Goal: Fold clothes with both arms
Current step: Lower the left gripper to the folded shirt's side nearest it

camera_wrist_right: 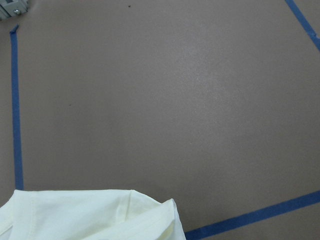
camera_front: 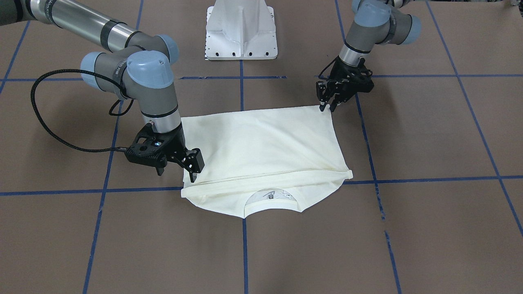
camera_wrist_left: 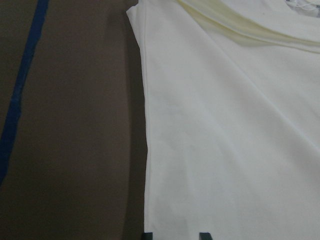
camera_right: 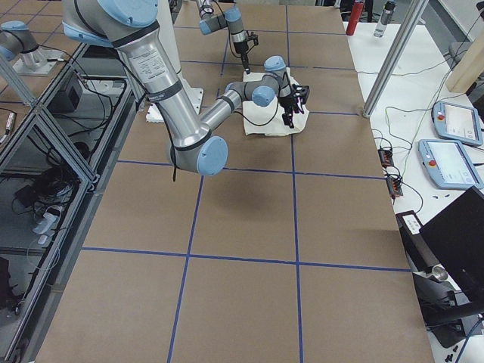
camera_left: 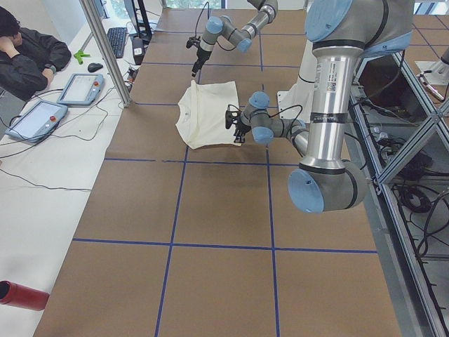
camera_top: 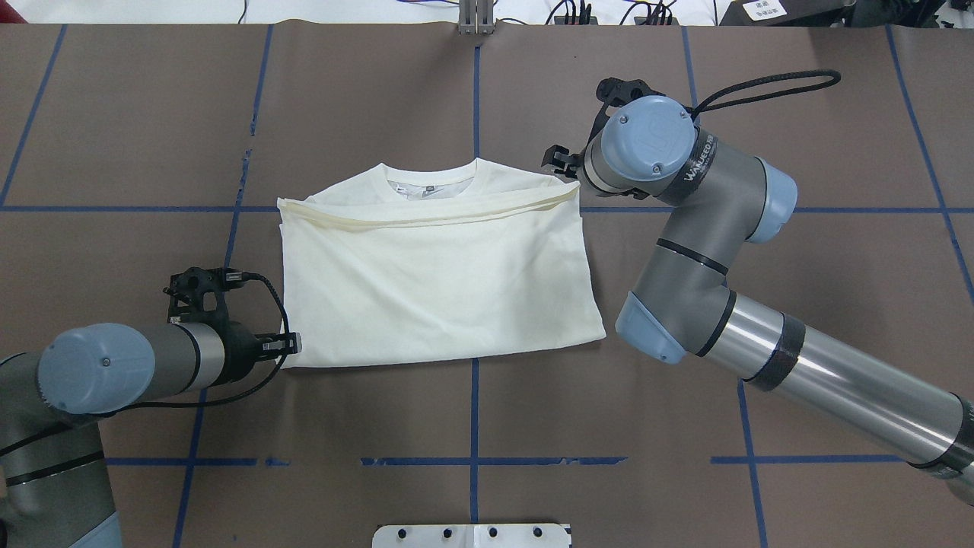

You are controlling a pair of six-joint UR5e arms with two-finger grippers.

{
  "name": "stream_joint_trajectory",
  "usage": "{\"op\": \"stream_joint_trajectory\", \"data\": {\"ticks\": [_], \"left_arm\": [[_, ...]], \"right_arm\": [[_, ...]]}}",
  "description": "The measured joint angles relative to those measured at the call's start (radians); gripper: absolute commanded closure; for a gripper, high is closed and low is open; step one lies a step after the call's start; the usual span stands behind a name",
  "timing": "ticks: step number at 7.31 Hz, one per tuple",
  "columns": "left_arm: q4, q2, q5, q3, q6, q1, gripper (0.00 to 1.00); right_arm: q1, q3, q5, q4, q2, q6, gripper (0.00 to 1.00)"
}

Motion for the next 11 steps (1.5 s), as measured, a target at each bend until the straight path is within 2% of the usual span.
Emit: {"op": "stream_joint_trajectory", "data": {"ticks": [11], "left_arm": [[0.008, 0.009, 0.006, 0.007, 0.004, 0.026, 0.57]], "right_arm": [[0.0, 0.002, -0.002, 0.0, -0.004, 0.009, 0.0]]}}
